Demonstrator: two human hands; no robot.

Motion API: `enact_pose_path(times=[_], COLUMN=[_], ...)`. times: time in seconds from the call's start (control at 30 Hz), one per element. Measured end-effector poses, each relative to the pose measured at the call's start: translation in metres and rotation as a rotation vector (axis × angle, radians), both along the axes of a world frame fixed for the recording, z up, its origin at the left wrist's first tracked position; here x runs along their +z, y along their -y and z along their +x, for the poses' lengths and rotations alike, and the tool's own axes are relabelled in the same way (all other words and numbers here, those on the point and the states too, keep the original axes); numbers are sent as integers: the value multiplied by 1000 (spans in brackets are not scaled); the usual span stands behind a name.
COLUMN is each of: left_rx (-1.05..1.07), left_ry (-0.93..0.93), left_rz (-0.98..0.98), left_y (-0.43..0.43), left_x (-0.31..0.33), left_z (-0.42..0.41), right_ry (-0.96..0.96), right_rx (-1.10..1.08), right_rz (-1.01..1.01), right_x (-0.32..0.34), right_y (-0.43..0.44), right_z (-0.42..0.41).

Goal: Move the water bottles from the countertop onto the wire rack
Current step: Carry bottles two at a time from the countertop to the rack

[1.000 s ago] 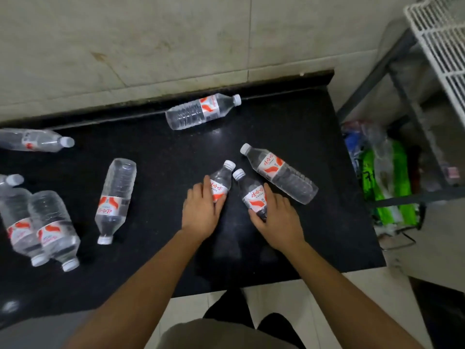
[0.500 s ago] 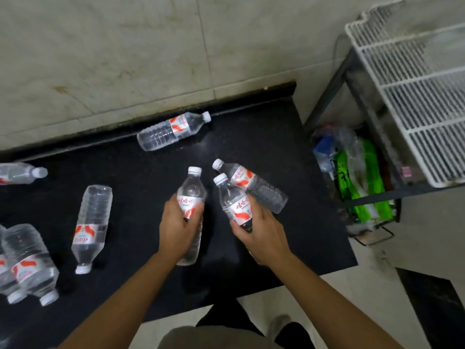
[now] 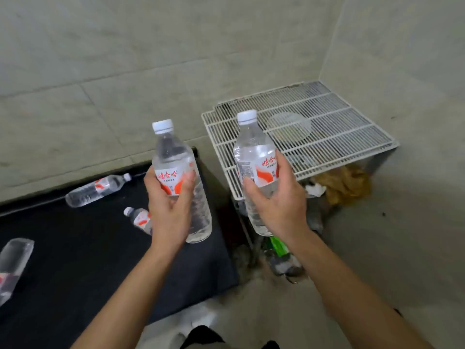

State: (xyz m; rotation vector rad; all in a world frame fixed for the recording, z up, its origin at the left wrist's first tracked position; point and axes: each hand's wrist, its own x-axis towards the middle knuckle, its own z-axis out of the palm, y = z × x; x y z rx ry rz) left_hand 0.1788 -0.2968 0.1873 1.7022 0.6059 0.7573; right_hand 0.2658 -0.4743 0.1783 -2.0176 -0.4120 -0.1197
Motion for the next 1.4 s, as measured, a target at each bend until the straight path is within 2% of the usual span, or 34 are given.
enact_pose_path(times=[0.1,0.23,0.57,0.73,0.87,1.03,1.27,1.4], left_rx=[-51,-129,-90,-124,-179,-166,-166,-198], left_ry=[44,41,103,109,115,63,13,-44], left_rz=[16,5,-79,-72,-78,11,-16,41], left_y=[68,119,115,98,71,30,3,1], left_x=[22,49,54,43,46,40,17,14], left_z=[24,63,185,270,332,407,459,464], right_ry=[26,47,68,73,109,181,-6,-61], right_rx=[-4,-13,-25,3,41,100,95,205], right_rz=[-18,6,-140,-210,-193,-299,-43,-53], right_x=[23,40,55,51,53,43,34,29], right_y=[66,123,162,144,110,58,2,-3], right_z=[29,69,184,268,335,407,453,460])
